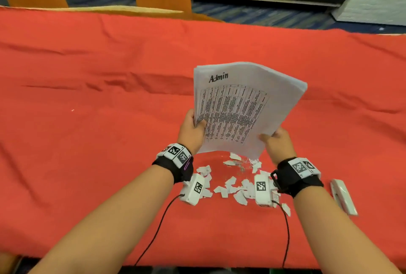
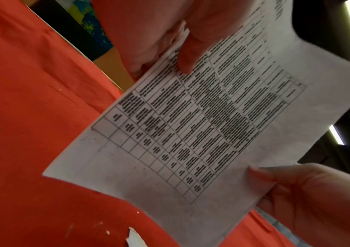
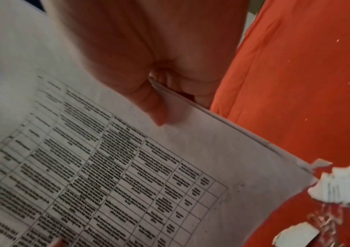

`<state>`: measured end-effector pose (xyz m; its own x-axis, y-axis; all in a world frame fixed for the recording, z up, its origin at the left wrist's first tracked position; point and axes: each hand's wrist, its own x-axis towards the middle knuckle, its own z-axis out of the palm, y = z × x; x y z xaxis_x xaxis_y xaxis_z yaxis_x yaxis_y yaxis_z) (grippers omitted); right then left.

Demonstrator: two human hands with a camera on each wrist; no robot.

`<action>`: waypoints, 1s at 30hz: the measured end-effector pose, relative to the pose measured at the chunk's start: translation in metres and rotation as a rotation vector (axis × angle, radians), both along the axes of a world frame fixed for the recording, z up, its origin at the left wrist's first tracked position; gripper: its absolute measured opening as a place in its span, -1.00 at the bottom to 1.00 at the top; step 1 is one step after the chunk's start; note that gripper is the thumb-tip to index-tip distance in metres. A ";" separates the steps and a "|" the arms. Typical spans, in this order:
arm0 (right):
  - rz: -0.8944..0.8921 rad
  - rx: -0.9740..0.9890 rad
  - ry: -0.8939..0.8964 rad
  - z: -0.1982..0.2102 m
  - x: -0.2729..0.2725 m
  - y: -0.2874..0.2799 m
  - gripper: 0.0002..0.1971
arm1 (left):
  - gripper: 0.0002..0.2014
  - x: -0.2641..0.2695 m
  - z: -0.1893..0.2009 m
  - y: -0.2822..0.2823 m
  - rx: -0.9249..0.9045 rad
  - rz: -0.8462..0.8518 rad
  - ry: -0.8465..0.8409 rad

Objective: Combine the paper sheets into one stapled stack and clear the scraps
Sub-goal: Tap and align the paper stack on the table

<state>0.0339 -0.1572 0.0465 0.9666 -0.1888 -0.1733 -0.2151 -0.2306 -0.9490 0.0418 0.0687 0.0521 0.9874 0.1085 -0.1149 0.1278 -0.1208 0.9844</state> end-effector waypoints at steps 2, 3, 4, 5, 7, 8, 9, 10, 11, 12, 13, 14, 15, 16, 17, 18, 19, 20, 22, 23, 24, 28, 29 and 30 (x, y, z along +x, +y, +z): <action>0.014 -0.020 0.008 -0.005 -0.001 -0.021 -0.66 | -0.69 -0.004 -0.005 -0.020 -0.019 0.009 -0.002; 0.023 -0.014 0.026 -0.009 -0.001 -0.028 -0.67 | -0.67 -0.007 -0.009 -0.029 -0.030 0.016 0.010; 0.037 0.000 0.048 -0.012 -0.001 -0.034 -0.67 | -0.66 -0.009 -0.012 -0.035 -0.039 0.028 0.024; 0.048 0.015 0.067 -0.015 -0.001 -0.037 -0.66 | -0.65 -0.011 -0.014 -0.041 -0.039 0.050 0.041; 0.060 0.054 0.082 -0.021 0.001 -0.040 -0.65 | -0.65 -0.013 -0.019 -0.051 -0.056 0.107 0.047; 0.057 0.083 0.075 -0.023 0.002 -0.040 -0.66 | -0.65 -0.013 -0.019 -0.056 -0.075 0.129 0.038; 0.045 0.109 0.070 -0.025 0.003 -0.039 -0.67 | -0.65 -0.013 -0.019 -0.060 -0.089 0.145 0.031; 0.032 0.136 0.066 -0.025 0.004 -0.038 -0.68 | -0.64 -0.012 -0.019 -0.063 -0.098 0.158 0.021; 0.016 0.164 0.062 -0.025 0.005 -0.036 -0.70 | -0.64 -0.012 -0.018 -0.065 -0.100 0.172 0.017; 0.004 0.186 0.052 -0.025 0.006 -0.035 -0.71 | -0.64 -0.010 -0.018 -0.067 -0.104 0.188 0.008; -0.005 0.197 0.041 -0.024 0.007 -0.035 -0.72 | -0.65 -0.009 -0.017 -0.068 -0.105 0.202 0.004; -0.007 0.204 0.032 -0.025 0.009 -0.035 -0.72 | -0.66 -0.007 -0.017 -0.068 -0.107 0.211 -0.002; -0.006 0.211 0.026 -0.025 0.010 -0.036 -0.72 | -0.66 -0.008 -0.015 -0.068 -0.110 0.217 0.004; 0.003 0.211 0.026 -0.026 0.010 -0.038 -0.71 | -0.67 -0.008 -0.016 -0.068 -0.114 0.220 0.001; 0.017 0.204 0.033 -0.029 0.011 -0.039 -0.70 | -0.68 -0.009 -0.015 -0.069 -0.106 0.226 0.008; 0.035 0.189 0.050 -0.032 0.010 -0.040 -0.69 | -0.68 -0.009 -0.019 -0.069 -0.097 0.228 0.005; 0.057 0.170 0.075 -0.036 0.010 -0.041 -0.68 | -0.70 -0.010 -0.018 -0.070 -0.089 0.233 0.012; 0.078 0.148 0.094 -0.038 0.009 -0.042 -0.67 | -0.71 -0.009 -0.018 -0.071 -0.093 0.241 0.005; 0.087 0.142 0.104 -0.042 0.009 -0.046 -0.68 | -0.74 -0.004 -0.014 -0.072 -0.111 0.257 0.001; 0.077 0.162 0.099 -0.042 0.008 -0.049 -0.70 | -0.75 -0.001 -0.009 -0.072 -0.125 0.271 0.002; 0.055 0.190 0.096 -0.043 0.008 -0.054 -0.73 | -0.76 0.002 -0.003 -0.071 -0.150 0.296 -0.003; -0.073 0.326 0.125 -0.044 0.003 -0.075 -0.85 | -0.69 0.011 0.020 -0.071 -0.399 0.411 -0.006; -0.110 0.473 0.125 -0.042 0.001 -0.077 -0.84 | -0.59 0.011 0.024 -0.075 -0.443 0.423 0.027; -0.133 0.653 0.121 -0.039 0.001 -0.077 -0.80 | -0.46 0.010 0.025 -0.078 -0.481 0.429 0.073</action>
<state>0.0350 -0.2340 0.0076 0.9092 -0.1247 -0.3973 -0.3152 0.4173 -0.8523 0.0523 -0.0094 0.0776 0.8557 0.4110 -0.3144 0.1354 0.4086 0.9026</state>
